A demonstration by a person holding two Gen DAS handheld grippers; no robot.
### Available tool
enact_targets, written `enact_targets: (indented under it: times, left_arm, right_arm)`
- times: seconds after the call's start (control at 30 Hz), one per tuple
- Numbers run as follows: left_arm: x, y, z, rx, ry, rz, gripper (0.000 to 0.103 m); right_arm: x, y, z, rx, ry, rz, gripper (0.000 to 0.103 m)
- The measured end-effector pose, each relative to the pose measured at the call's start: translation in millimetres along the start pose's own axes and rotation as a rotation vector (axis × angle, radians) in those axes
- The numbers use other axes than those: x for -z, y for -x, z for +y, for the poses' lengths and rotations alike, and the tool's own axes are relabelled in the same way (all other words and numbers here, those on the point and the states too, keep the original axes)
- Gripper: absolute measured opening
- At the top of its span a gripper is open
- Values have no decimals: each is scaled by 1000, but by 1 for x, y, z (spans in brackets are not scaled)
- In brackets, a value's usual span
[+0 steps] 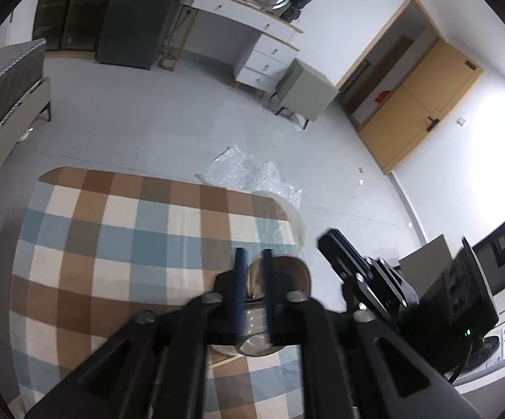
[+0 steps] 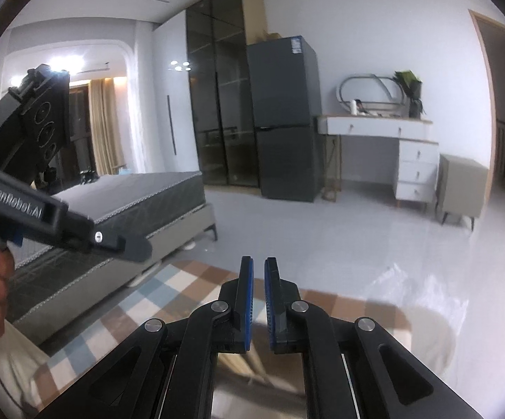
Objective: Organize utensils
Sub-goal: 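Lower the chopstick into the holder and open the right gripper, then lower the right tool back toward the chopsticks on the rug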
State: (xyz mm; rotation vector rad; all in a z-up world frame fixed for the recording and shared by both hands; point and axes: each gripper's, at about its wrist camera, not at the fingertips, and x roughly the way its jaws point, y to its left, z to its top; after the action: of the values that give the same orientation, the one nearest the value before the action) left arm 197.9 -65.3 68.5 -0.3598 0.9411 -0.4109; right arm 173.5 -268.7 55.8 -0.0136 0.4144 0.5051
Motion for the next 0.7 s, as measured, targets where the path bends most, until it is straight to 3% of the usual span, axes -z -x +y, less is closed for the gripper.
enact_targets:
  times: [0.03,0.1,0.2,0.3,0.7]
  left_arm:
    - [1,3,1,-5,8,-5,42]
    - [4,15,1,-18,18,-42,60]
    - [10,33,-5,-68,-16,-85,63]
    - [18,50,-9,-103,-45,-119,77]
    - [62,97,-14,-254,-97,-230,91]
  right_arm:
    - [2,3,-1,11,-13,6,8]
    - [0,13,-5,32,-61,5,13]
    - [-1,31,-6,47,-100,-20,30]
    - [-5,52,0,66,-101,-42,47]
    - [-5,119,37,89,-122,-126,77]
